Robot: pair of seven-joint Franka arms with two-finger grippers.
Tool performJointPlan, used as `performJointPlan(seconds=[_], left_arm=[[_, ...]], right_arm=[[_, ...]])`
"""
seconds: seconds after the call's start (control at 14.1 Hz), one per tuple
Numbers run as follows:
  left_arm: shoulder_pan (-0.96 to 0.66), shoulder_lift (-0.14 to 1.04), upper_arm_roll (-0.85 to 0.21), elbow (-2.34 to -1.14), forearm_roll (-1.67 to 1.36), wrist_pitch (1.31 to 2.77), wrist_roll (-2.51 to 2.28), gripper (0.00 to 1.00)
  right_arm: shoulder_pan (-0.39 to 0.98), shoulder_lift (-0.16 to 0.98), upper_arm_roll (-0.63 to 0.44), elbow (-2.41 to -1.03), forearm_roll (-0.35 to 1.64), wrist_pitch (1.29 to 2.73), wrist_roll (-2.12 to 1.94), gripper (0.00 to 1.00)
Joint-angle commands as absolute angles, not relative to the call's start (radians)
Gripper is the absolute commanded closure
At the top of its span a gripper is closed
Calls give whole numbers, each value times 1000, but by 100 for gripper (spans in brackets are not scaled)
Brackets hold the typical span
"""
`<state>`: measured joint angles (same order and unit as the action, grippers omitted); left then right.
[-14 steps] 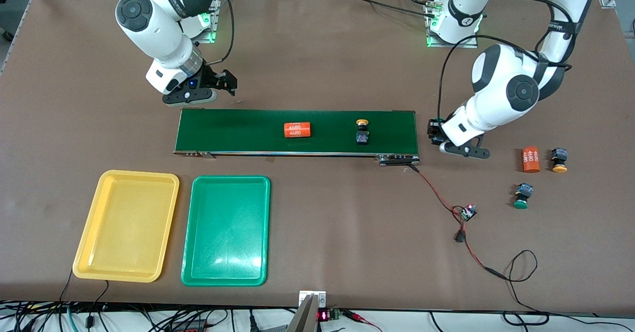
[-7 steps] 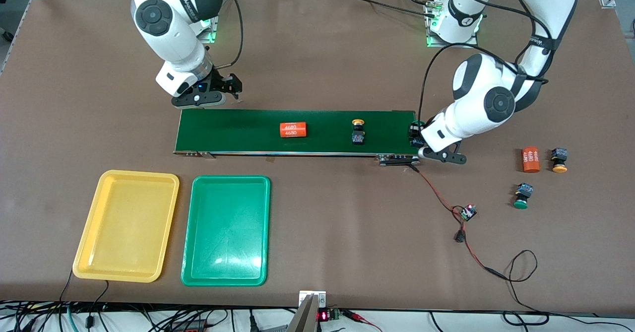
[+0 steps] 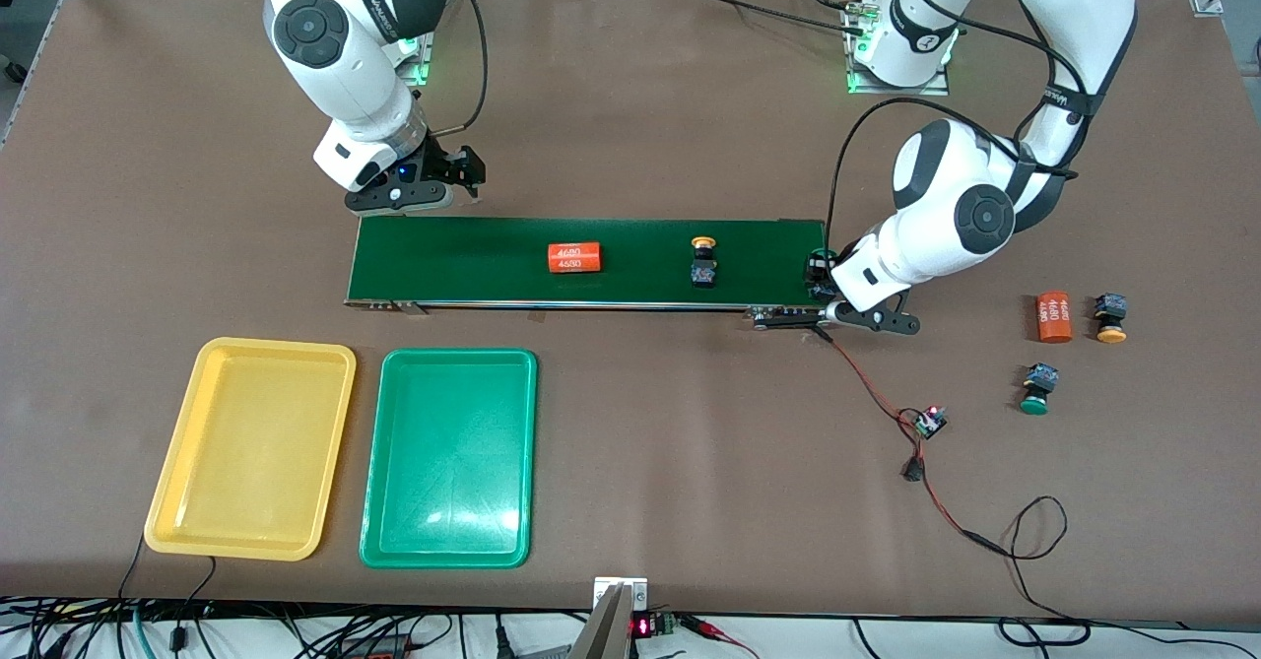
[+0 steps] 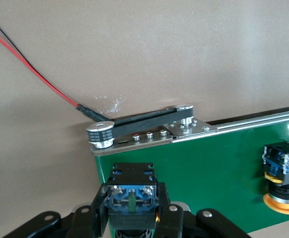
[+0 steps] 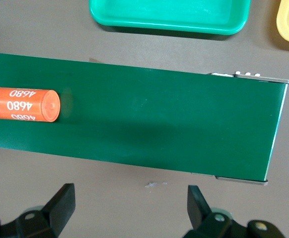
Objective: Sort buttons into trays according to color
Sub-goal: 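Lower the green-capped button onto the conveyor and open the left gripper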
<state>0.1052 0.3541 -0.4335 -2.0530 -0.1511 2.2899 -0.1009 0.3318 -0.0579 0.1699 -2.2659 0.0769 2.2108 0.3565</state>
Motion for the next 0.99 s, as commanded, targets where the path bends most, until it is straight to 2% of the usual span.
performJointPlan(seconds=[0.0, 0.92], left_arm=[[94, 362, -423, -2042, -160, 2293, -89, 100], [75, 339, -425, -2112, -156, 2293, -87, 100]], right_arm=[[331, -41, 170, -2246, 55, 2204, 374, 0], [334, -32, 170, -2240, 52, 2204, 385, 0]])
